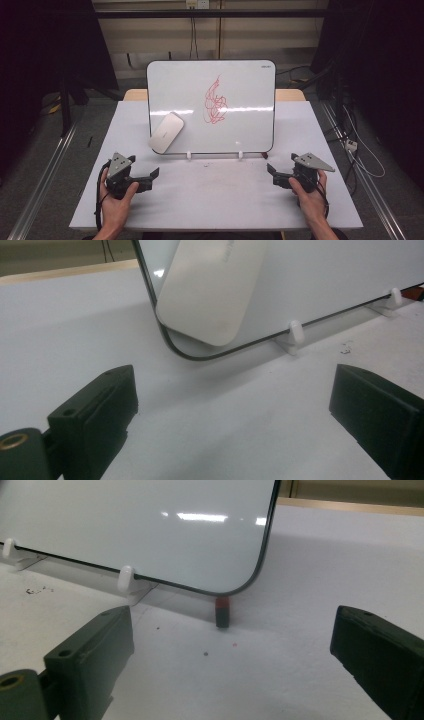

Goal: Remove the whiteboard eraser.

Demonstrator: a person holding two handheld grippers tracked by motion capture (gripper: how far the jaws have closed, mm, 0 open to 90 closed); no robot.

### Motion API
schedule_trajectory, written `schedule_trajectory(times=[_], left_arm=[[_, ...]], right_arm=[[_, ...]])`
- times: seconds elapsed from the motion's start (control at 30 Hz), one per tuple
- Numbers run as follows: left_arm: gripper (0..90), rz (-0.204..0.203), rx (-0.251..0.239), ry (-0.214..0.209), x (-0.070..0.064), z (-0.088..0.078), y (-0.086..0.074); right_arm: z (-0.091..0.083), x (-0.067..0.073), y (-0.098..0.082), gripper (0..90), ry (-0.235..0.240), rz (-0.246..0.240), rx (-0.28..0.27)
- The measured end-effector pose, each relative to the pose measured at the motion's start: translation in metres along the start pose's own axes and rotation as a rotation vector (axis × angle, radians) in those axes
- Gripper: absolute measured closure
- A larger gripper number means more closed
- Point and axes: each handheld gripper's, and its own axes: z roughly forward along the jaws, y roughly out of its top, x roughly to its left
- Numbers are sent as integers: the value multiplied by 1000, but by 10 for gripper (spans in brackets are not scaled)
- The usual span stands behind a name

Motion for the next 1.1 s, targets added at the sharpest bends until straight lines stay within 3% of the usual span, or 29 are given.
schedule_trajectory(times=[0.37, 0.67, 0.73, 0.9, 1.1], left_arm=[[52, 0, 12, 13, 0, 3, 2], [63, -16, 20, -29, 1, 7, 12], [63, -12, 15, -15, 1, 7, 16], [63, -19, 4, -32, 2, 6, 25], [63, 3, 32, -46, 0, 5, 31]], right_arm=[[0, -2, 0, 44, 10, 3, -9], [1, -2, 0, 48, 12, 5, -2], [1, -2, 0, 48, 12, 8, 0], [2, -2, 0, 49, 14, 7, 0], [2, -2, 1, 50, 13, 10, 1]])
